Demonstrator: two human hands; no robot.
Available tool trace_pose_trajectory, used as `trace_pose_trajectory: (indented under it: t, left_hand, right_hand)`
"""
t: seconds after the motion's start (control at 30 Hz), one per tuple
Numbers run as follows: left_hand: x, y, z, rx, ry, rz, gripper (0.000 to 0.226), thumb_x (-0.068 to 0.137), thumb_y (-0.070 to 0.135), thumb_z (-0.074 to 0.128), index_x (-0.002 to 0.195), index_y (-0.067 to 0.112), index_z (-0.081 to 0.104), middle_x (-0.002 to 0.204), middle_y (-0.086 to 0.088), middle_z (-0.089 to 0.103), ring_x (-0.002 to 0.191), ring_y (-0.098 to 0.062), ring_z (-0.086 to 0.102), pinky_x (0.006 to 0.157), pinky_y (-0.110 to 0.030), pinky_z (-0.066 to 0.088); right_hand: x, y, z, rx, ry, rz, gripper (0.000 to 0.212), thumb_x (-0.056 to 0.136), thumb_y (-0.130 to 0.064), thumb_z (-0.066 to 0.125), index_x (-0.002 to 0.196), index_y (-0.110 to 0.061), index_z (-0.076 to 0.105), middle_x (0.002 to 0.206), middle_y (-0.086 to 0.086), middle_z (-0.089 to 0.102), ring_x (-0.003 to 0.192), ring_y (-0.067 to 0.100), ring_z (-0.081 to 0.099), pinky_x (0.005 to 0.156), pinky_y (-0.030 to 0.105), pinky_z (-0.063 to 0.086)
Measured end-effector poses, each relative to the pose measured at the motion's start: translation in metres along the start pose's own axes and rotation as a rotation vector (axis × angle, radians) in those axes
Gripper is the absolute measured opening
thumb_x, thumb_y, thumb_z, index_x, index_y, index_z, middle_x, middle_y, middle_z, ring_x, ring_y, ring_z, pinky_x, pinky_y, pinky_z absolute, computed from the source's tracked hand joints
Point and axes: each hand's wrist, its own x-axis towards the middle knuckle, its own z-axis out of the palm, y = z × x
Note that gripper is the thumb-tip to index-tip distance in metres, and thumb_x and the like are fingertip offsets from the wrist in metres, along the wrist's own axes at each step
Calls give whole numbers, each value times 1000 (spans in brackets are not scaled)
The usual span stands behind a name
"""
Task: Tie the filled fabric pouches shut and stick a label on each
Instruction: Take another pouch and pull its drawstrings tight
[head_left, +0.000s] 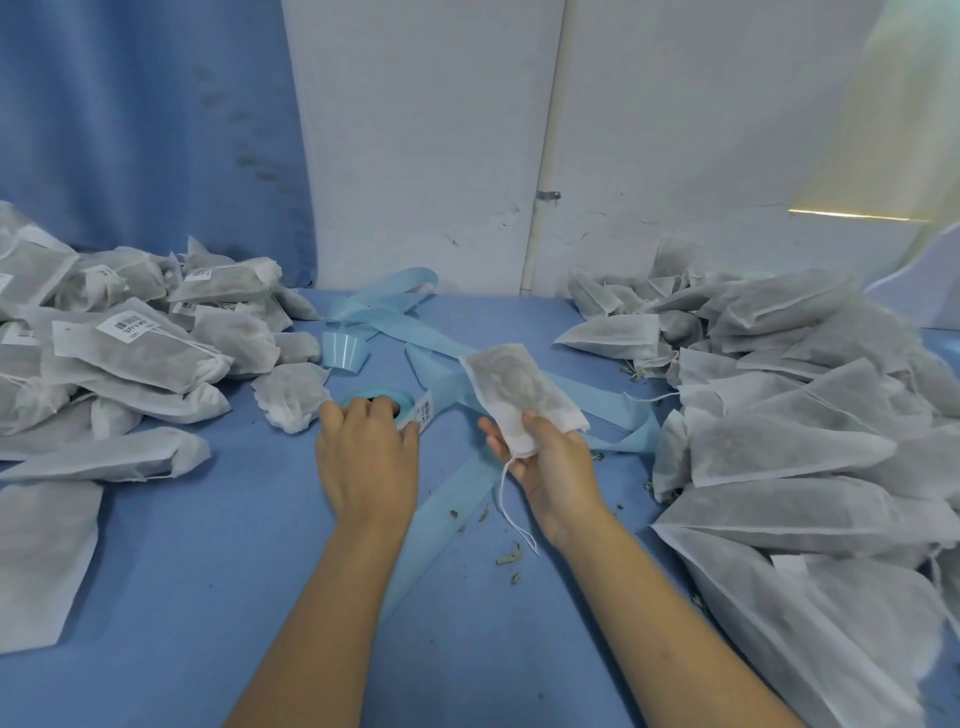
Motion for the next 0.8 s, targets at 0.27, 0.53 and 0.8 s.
trace_pose_trajectory:
  t: [0.27,0.53,0.8]
  left_hand:
    - [-15,34,-1,-461,-101,111,23,93,33,55,81,14,62,77,6,62,72,-16,56,60,-29,40]
    - [-20,52,1,-1162,-689,-421,20,96,20,56,83,6,62,60,-4,69,57,-19,69,44,-21,48]
    - [-15,49,-3,-1244,-635,-486,25,93,27,60,77,7,60,49,0,60,33,-8,43,32,-15,27]
  right_hand:
    - [2,2,0,-103,20,-16,21,99,-6,43,111,-10,61,105,11,71,97,25,69,76,27,56]
    - [1,-3,0,-165,-19,143,22,95,-23,49,94,-2,58,79,15,53,60,21,50,53,29,40]
    - [-2,2,1,-175,-40,134,32,100,-28,45,90,-1,59,57,6,57,51,19,58,65,34,50]
